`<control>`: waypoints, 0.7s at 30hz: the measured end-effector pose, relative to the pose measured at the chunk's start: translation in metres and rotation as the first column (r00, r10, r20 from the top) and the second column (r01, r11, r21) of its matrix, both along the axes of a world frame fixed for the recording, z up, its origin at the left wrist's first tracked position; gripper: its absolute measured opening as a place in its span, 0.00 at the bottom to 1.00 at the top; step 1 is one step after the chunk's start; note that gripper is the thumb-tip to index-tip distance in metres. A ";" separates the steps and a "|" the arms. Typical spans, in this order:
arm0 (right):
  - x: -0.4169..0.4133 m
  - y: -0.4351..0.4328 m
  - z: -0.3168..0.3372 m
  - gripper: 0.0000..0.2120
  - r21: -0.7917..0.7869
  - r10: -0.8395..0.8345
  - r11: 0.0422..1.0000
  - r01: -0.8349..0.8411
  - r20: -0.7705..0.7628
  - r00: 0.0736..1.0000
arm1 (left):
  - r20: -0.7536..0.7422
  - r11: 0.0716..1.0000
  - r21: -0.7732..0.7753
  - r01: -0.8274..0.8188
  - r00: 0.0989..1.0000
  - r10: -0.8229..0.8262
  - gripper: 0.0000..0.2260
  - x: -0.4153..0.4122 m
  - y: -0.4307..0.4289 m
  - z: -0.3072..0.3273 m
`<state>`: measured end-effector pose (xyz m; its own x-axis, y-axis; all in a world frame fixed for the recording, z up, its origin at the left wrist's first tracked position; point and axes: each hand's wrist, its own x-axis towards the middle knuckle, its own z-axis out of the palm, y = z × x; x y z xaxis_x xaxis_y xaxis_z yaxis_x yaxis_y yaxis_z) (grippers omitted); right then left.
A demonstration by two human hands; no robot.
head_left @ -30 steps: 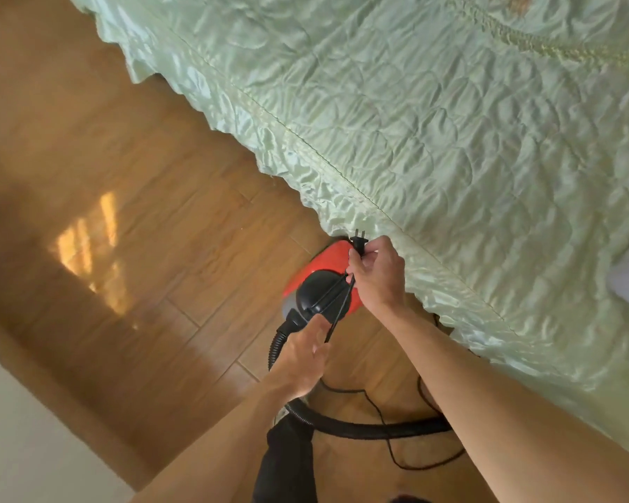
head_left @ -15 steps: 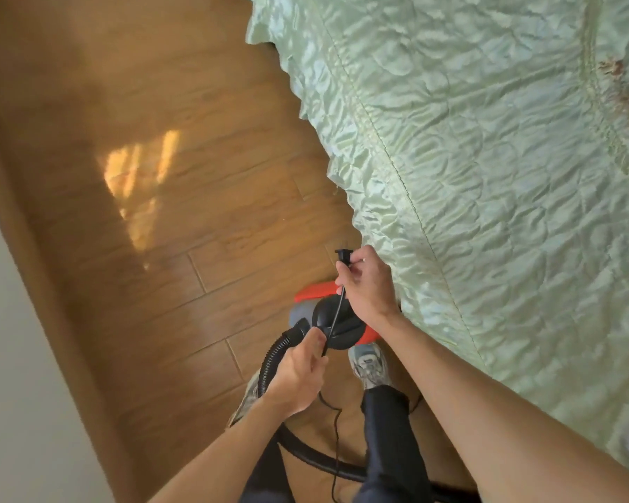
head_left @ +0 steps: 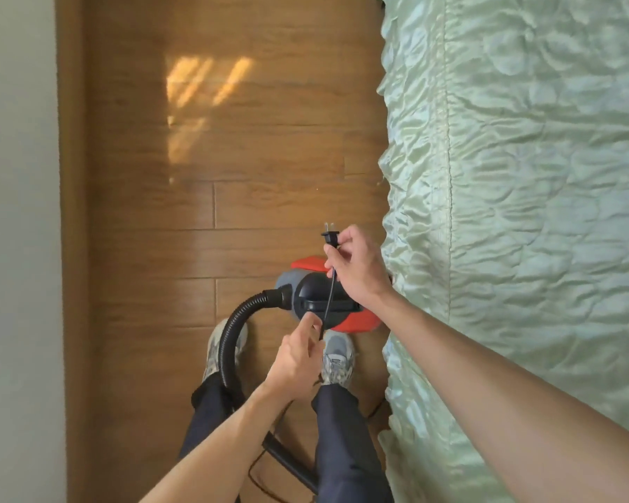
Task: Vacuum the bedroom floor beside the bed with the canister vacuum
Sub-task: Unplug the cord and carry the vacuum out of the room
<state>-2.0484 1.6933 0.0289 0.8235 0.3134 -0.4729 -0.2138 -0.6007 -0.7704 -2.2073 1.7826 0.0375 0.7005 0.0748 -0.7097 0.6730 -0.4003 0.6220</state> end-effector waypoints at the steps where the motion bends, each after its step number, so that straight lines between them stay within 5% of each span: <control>1: -0.002 -0.003 -0.001 0.08 -0.013 0.029 0.999 -0.029 0.001 1.000 | -0.010 1.000 -0.001 -0.026 1.000 0.026 0.08 -0.004 -0.009 -0.001; 10: -0.041 0.004 -0.006 0.07 -0.039 0.114 0.992 -0.118 -0.079 0.990 | -0.031 0.973 -0.038 -0.226 0.974 0.224 0.06 -0.051 -0.034 0.001; 21: -0.099 0.049 0.008 0.06 -0.065 0.155 0.984 -0.164 -0.114 0.981 | -0.032 0.958 -0.060 -0.280 0.960 0.278 0.09 -0.114 0.001 0.001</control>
